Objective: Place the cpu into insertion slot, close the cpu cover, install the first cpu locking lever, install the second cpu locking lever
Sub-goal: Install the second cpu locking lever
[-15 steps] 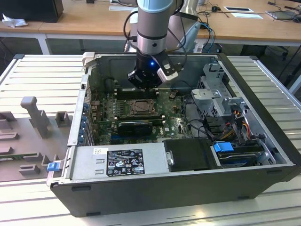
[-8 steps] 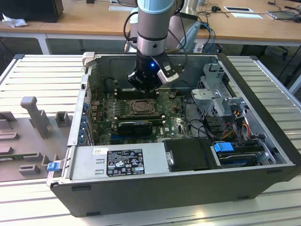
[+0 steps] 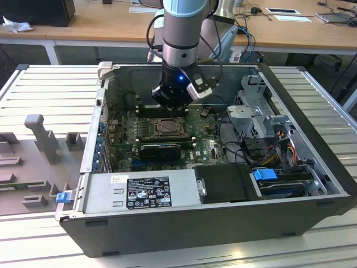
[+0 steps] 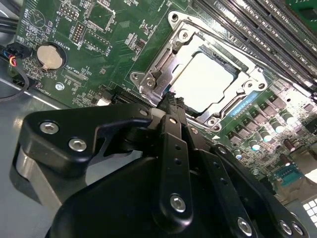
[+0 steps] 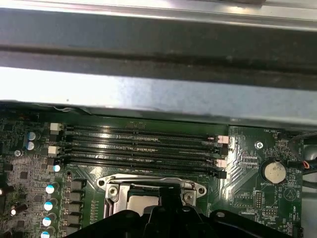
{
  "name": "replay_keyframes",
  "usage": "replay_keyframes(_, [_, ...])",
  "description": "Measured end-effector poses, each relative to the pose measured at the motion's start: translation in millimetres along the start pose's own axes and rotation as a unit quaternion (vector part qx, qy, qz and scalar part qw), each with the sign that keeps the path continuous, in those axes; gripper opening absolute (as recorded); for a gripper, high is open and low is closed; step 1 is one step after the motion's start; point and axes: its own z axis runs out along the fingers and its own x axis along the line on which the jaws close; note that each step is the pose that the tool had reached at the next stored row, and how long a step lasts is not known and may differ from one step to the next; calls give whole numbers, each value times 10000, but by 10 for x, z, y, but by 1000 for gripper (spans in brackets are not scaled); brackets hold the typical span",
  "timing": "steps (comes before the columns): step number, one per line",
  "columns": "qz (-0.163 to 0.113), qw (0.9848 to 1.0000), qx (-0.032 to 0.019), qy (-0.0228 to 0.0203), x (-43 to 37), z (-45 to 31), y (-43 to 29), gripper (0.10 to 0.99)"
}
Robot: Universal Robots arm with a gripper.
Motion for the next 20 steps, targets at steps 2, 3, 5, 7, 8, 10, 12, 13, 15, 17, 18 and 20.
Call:
replay_keyframes(2, [0, 10000, 0, 0, 0, 0, -8, 106])
replay_keyframes(3, [0, 10000, 0, 0, 1, -1, -14, 106])
replay_keyframes(5, [0, 10000, -1, 0, 1, -1, -20, 106])
replay_keyframes(7, [0, 10000, 0, 0, 1, -1, -22, 106])
replay_keyframes(8, [0, 10000, 1, 0, 2, -3, -22, 106])
replay_keyframes(10, [0, 10000, 0, 0, 1, -31, -20, 106])
replay_keyframes(12, [0, 10000, 0, 0, 1, -90, -16, 106])
replay_keyframes(13, [0, 10000, 1, 0, 1, -122, -14, 106])
replay_keyframes(15, [0, 10000, 0, 0, 1, -204, -8, 106])
replay_keyframes(17, [0, 10000, 0, 0, 1, -244, -5, 106])
replay_keyframes(18, [-1, 10000, 0, -1, 1, -248, -6, 106])
replay_keyframes(20, [-1, 10000, 0, 0, 1, -250, -14, 106])
